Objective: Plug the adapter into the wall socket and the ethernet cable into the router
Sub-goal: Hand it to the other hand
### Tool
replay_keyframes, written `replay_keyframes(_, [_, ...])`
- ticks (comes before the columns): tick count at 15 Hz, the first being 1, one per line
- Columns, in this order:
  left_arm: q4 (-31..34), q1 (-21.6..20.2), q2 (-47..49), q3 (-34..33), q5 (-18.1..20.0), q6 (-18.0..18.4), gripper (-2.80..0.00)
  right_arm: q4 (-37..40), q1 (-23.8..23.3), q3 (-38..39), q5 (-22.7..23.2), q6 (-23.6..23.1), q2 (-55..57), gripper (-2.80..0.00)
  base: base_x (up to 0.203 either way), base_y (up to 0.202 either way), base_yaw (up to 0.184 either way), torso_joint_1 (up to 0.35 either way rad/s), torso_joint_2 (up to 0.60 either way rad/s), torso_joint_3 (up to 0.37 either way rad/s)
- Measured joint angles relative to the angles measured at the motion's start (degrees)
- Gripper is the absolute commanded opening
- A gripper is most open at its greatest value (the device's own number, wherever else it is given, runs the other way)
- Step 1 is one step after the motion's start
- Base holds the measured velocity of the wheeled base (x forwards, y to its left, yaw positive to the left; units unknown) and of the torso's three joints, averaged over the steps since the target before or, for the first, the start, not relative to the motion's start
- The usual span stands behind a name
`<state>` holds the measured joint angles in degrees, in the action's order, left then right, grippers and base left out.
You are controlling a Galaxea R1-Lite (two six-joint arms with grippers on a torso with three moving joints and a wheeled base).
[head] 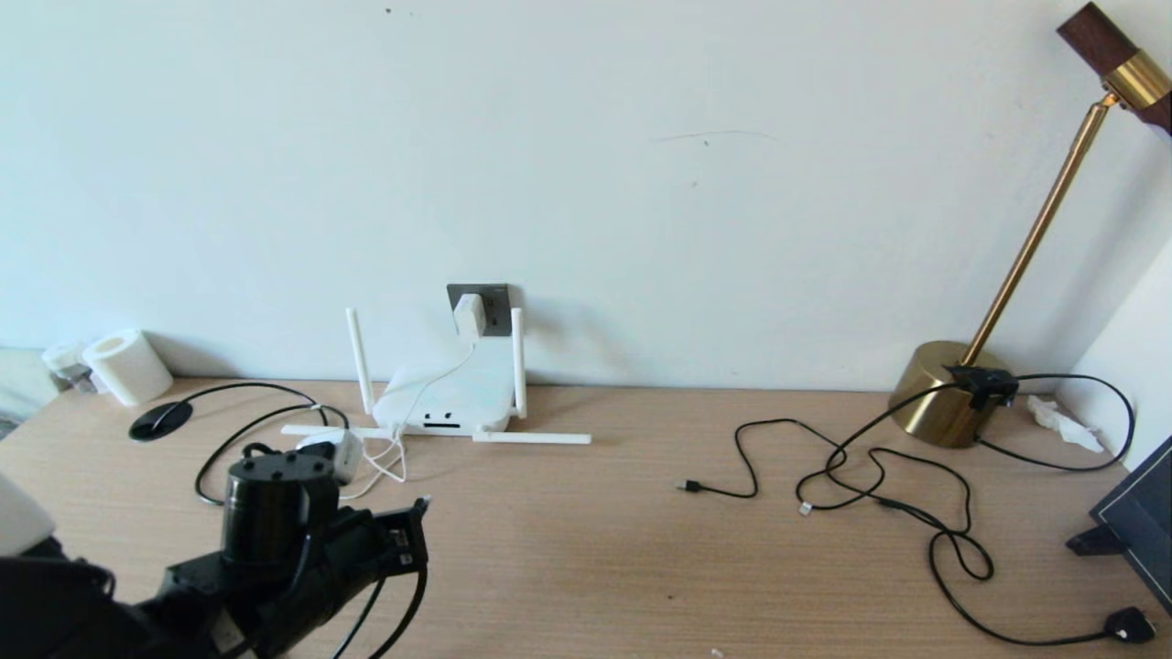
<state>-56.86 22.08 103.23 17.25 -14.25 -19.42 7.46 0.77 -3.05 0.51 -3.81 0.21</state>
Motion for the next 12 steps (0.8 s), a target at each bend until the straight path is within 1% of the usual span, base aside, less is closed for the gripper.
replay_keyframes(4, [-4.5, 0.9, 1.2, -1.9, -1.1, 0.8, -2.80, 2.2, 0.0, -0.7, 0.5, -1.0, 1.3, -2.80, 0.000, 0.000, 0.000, 0.000, 0.00, 0.000])
replay_keyframes(6, [-4.5, 0.9, 1.4, -2.2, -2.4, 1.0, -2.80, 2.5, 0.0, -0.9, 0.3, -0.7, 3.6, -2.80, 0.000, 0.000, 0.000, 0.000, 0.00, 0.000])
replay_keyframes(7, [-4.6, 1.0, 1.5, -2.3, -2.4, 1.1, -2.80, 2.5, 0.0, -1.0, 0.4, -0.7, 4.0, -2.80, 0.000, 0.000, 0.000, 0.000, 0.00, 0.000])
replay_keyframes(9, [-4.5, 2.0, 1.6, -2.2, -2.6, 1.2, -2.80, 2.1, 0.0, -0.9, 0.3, -0.4, 2.4, -2.80, 0.000, 0.000, 0.000, 0.000, 0.00, 0.000])
replay_keyframes(12, [-4.5, 2.4, 1.6, -1.9, -4.0, 1.6, -2.80, 1.9, 0.0, -0.8, 0.3, 0.1, 0.5, -2.80, 0.000, 0.000, 0.000, 0.000, 0.00, 0.000])
